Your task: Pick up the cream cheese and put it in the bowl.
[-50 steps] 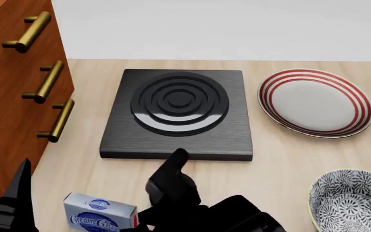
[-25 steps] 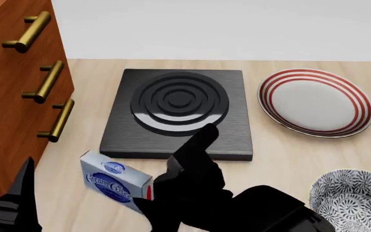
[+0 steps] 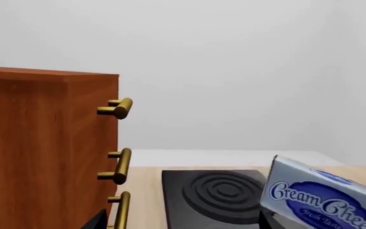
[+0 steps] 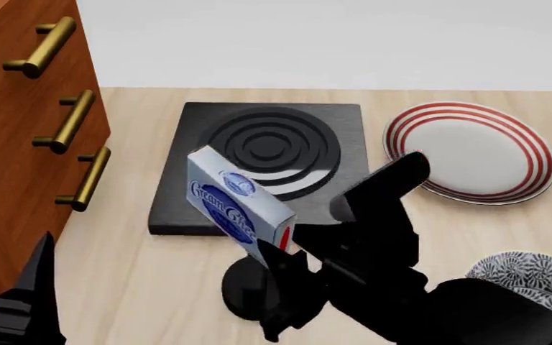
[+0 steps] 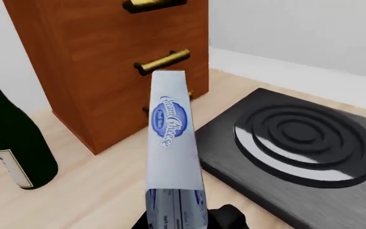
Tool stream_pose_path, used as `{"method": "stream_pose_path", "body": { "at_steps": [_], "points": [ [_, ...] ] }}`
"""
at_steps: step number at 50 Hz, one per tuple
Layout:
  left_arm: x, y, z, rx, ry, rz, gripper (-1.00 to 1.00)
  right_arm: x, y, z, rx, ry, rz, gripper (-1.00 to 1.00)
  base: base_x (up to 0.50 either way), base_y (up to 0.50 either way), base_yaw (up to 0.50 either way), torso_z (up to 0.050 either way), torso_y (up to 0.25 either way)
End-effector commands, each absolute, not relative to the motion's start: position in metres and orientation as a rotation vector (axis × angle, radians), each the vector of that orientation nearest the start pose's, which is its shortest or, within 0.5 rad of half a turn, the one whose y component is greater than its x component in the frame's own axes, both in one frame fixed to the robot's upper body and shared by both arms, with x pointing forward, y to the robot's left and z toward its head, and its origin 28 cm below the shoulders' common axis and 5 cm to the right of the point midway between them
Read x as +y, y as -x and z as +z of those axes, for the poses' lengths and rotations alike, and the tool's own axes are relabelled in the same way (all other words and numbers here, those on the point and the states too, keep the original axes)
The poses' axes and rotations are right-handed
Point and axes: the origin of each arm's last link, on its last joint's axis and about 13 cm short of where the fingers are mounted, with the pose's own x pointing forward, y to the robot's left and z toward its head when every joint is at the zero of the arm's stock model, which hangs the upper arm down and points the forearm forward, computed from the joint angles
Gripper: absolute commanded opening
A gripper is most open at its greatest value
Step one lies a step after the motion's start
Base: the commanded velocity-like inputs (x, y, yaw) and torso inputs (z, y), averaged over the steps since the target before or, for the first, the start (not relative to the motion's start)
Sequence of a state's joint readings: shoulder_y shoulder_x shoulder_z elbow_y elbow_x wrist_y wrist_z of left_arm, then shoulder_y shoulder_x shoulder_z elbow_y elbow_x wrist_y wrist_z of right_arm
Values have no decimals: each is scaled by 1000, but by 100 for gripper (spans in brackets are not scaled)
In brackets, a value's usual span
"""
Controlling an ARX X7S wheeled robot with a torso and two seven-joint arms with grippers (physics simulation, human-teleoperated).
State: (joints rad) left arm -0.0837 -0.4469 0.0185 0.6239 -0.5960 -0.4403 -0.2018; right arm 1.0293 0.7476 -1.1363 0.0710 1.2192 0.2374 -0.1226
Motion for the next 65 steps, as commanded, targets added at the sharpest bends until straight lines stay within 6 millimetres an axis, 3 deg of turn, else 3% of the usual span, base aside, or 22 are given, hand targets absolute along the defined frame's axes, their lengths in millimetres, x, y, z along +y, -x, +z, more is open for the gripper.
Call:
{"method": "stream_pose_path", "body": {
  "at_steps": [1, 21, 35, 65],
  "points": [
    [244, -197, 139, -179, 70, -161, 100, -159, -268, 179, 158, 80, 663, -100, 0, 0, 0, 0, 0],
    [235, -193, 141, -180, 59, -172, 100, -196, -193, 186, 136, 133, 515, -100, 0, 0, 0, 0, 1],
    [234, -194, 139, -176, 62, -184, 100, -222, -169, 198, 129, 73, 341, -100, 0, 0, 0, 0, 1],
    [232, -193, 142, -177, 55, -183, 100, -252, -183, 200, 226, 4, 21, -100, 0, 0, 0, 0, 0]
  ]
}}
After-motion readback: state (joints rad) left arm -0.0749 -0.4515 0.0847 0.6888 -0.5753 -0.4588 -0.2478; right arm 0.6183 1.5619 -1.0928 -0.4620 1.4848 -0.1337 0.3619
